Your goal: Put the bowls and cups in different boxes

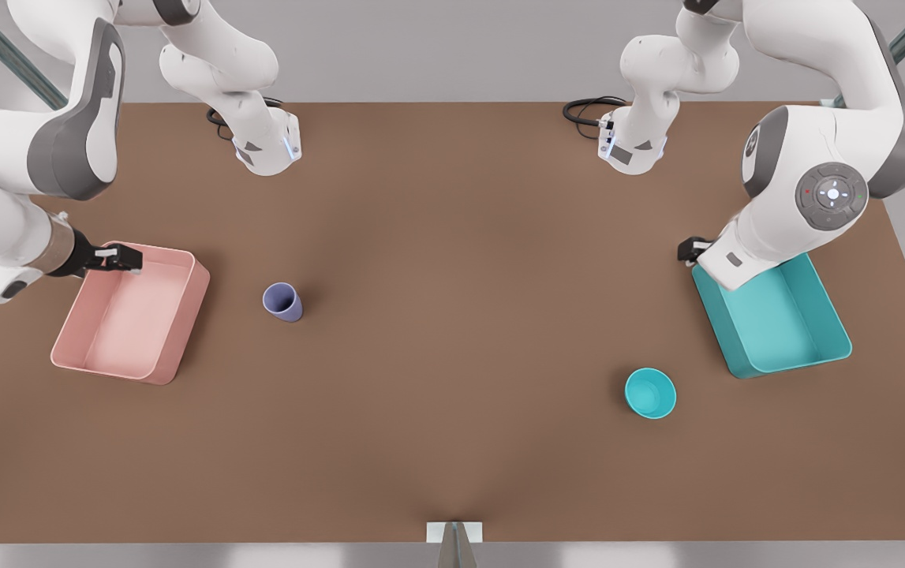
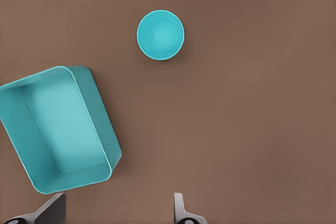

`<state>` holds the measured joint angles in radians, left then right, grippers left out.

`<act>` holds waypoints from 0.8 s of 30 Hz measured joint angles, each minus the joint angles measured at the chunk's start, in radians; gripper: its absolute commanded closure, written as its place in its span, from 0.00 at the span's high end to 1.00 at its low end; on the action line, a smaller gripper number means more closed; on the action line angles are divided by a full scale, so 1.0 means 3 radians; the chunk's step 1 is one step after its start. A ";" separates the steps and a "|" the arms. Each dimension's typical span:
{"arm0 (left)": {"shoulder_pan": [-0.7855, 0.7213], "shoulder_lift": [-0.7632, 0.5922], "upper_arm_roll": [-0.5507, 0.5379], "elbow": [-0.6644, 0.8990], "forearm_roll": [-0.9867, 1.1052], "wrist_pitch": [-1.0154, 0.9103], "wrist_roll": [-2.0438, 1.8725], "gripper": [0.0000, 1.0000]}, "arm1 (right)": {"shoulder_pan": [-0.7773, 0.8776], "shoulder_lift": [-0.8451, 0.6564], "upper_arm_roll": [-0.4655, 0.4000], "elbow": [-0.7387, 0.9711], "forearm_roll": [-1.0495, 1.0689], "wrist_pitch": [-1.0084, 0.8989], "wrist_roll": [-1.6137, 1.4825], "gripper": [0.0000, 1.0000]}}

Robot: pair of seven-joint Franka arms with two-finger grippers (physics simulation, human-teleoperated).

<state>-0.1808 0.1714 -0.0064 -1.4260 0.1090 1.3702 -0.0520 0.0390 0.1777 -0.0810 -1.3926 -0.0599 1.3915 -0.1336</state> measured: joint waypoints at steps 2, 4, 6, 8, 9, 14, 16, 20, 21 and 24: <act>-0.0002 0.0014 0.0001 0.0002 0.0008 0.0020 0.0001 1.00 | 0.0009 0.0076 -0.0003 0.0032 -0.0003 0.0007 -0.0018 1.00; -0.0017 0.0485 0.0006 0.0248 0.0004 0.0121 0.0002 1.00 | 0.0120 0.0126 -0.0001 -0.0172 0.0001 -0.0027 -0.0025 1.00; 0.0020 0.0988 0.0014 0.0357 -0.0122 0.0355 0.0003 1.00 | 0.0296 0.0112 0.0015 -0.0713 0.0041 0.0131 -0.0008 1.00; 0.0140 0.1430 0.0012 0.0387 -0.0396 0.0695 -0.0001 1.00 | 0.0344 0.0043 0.0024 -0.1270 0.0076 0.0436 0.0008 1.00; 0.0217 0.1628 0.0015 0.0393 -0.0507 0.0909 -0.0001 1.00 | 0.0340 0.0011 0.0025 -0.1515 0.0088 0.0638 0.0016 1.00; 0.0303 0.1927 0.0249 0.0415 -0.0762 0.1631 0.0102 1.00 | 0.0388 0.0080 0.0030 -0.2300 0.0351 0.1760 0.0059 1.00; 0.0343 0.1940 0.0276 0.0393 -0.0800 0.1824 0.0152 1.00 | 0.0469 0.0188 0.0030 -0.2375 0.0506 0.2057 0.0089 1.00; 0.0416 0.2169 0.0279 0.0381 -0.0840 0.2111 0.0234 1.00 | 0.0497 0.0268 0.0030 -0.2430 0.0661 0.2441 0.0141 1.00; 0.0418 0.2223 0.0278 0.0376 -0.0846 0.2169 0.0252 1.00 | 0.0495 0.0226 0.0029 -0.2470 0.0679 0.2493 0.0150 1.00; 0.0411 0.2360 0.0244 0.0359 -0.0858 0.2296 0.0299 1.00 | 0.0489 0.0183 0.0025 -0.2604 0.0709 0.2601 0.0172 1.00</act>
<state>-0.0574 0.8795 0.0669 -1.3182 -0.1485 2.0589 0.0376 0.1856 0.2326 -0.0734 -2.1737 0.1529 2.1718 -0.0821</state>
